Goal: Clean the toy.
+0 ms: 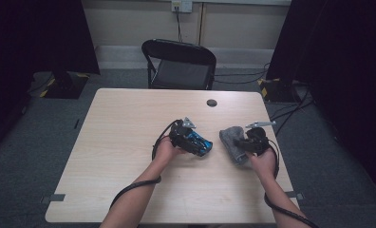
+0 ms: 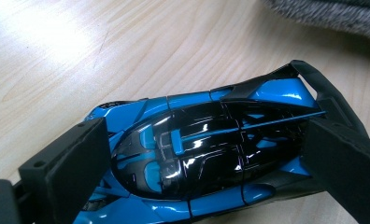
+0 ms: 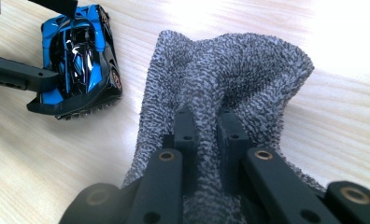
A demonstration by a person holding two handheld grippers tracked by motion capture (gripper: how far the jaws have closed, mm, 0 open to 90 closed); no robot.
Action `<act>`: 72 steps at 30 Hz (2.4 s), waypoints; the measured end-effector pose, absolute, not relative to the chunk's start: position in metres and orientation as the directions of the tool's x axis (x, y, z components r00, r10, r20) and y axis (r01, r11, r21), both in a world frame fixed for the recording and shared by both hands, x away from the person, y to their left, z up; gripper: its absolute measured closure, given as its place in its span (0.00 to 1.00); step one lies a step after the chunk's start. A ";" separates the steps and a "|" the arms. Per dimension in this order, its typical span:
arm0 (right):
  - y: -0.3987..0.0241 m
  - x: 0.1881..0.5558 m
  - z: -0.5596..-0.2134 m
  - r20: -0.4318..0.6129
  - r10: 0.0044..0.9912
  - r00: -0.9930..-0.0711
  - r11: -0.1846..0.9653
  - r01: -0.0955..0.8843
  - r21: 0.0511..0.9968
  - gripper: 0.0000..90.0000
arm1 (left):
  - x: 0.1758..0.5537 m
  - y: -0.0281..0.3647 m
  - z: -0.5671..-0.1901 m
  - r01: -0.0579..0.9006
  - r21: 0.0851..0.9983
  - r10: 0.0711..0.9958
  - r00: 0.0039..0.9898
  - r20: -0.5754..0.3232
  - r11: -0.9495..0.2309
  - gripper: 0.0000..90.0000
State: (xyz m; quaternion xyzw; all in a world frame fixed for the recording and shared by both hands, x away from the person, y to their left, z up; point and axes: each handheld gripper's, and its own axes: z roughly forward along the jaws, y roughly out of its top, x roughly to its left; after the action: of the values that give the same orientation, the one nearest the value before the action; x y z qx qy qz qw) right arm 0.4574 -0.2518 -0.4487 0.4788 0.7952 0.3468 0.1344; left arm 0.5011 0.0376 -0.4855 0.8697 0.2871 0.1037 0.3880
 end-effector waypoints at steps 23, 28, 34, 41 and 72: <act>-0.206 0.442 -0.478 0.111 0.789 -0.604 0.411 0.654 0.635 0.90 | 0.501 0.037 -0.485 0.419 0.733 0.580 0.814 -0.042 -0.536 0.02; -0.203 0.437 -0.478 0.121 0.776 -0.620 0.419 0.648 0.636 0.90 | 0.501 0.037 -0.485 0.422 0.729 0.580 0.814 -0.042 -0.539 0.02; -0.199 0.432 -0.479 0.123 0.757 -0.642 0.432 0.633 0.642 0.90 | 0.501 0.037 -0.485 0.422 0.728 0.579 0.814 -0.042 -0.540 0.02; -0.197 0.424 -0.480 0.139 0.736 -0.663 0.436 0.621 0.651 0.90 | 0.501 0.037 -0.485 0.422 0.728 0.580 0.814 -0.042 -0.540 0.02; -0.180 0.399 -0.482 0.178 0.640 -0.747 0.483 0.572 0.663 0.90 | 0.500 0.036 -0.485 0.423 0.732 0.588 0.808 -0.038 -0.534 0.01</act>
State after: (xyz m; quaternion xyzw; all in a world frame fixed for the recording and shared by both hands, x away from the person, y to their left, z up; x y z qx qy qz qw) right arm 0.3986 -0.1799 -0.4823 0.3525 0.8598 0.3664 0.0467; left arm 0.5003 0.0365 -0.4855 0.8691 0.2908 0.1074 0.3855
